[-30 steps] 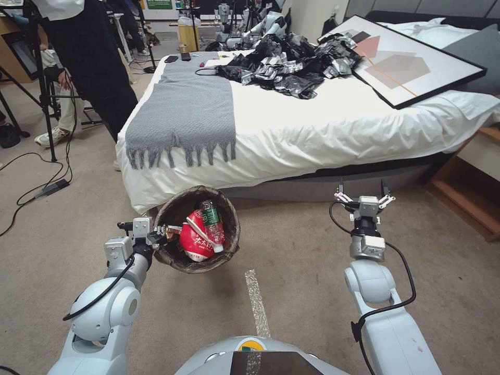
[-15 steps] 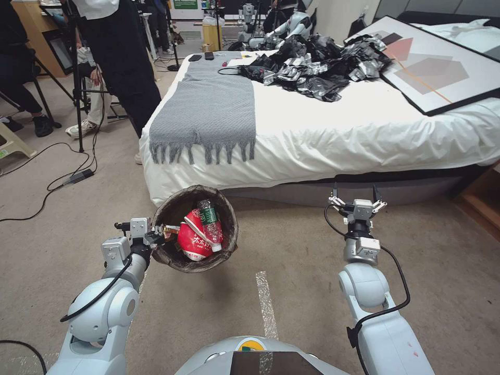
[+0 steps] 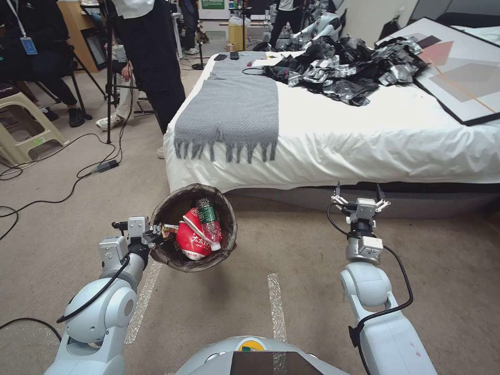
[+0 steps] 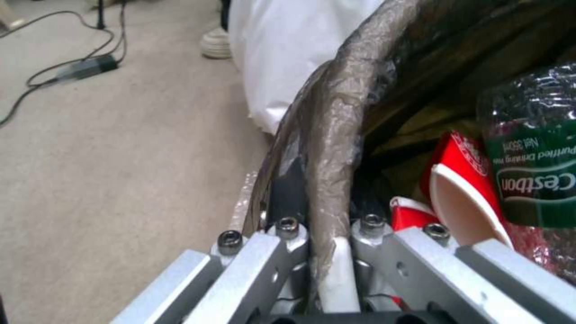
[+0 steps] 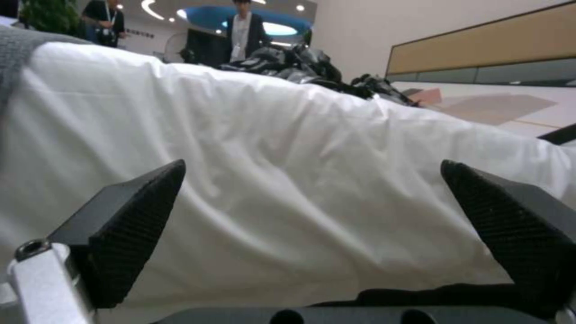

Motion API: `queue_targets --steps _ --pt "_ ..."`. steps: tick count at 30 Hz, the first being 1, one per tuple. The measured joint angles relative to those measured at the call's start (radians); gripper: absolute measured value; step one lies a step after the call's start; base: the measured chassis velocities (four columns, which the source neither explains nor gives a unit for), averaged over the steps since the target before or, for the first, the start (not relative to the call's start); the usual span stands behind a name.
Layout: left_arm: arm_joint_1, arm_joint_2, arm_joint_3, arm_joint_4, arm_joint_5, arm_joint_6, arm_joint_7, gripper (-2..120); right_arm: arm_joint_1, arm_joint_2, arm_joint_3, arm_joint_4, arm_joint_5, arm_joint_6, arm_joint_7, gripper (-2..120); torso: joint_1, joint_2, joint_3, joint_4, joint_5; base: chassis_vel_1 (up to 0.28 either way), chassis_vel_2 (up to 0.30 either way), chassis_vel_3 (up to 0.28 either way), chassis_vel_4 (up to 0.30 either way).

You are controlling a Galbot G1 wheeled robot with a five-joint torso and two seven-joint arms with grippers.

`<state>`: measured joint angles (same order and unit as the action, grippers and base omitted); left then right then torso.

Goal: Pick up the trash bin, then pick up the garbage from the floor and place it into the trash bin.

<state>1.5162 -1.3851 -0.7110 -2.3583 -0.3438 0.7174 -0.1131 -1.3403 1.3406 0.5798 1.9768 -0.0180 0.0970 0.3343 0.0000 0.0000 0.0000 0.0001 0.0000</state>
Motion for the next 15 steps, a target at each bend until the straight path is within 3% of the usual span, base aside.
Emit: queue_targets --steps 15 --pt "-0.006 0.007 -0.005 0.005 -0.013 0.007 -0.01 0 -0.009 0.02 -0.003 -0.012 -0.018 0.007 -0.014 100 0.0 0.0 0.0 -0.0002 -0.0001 0.047 0.052 0.053 0.052"
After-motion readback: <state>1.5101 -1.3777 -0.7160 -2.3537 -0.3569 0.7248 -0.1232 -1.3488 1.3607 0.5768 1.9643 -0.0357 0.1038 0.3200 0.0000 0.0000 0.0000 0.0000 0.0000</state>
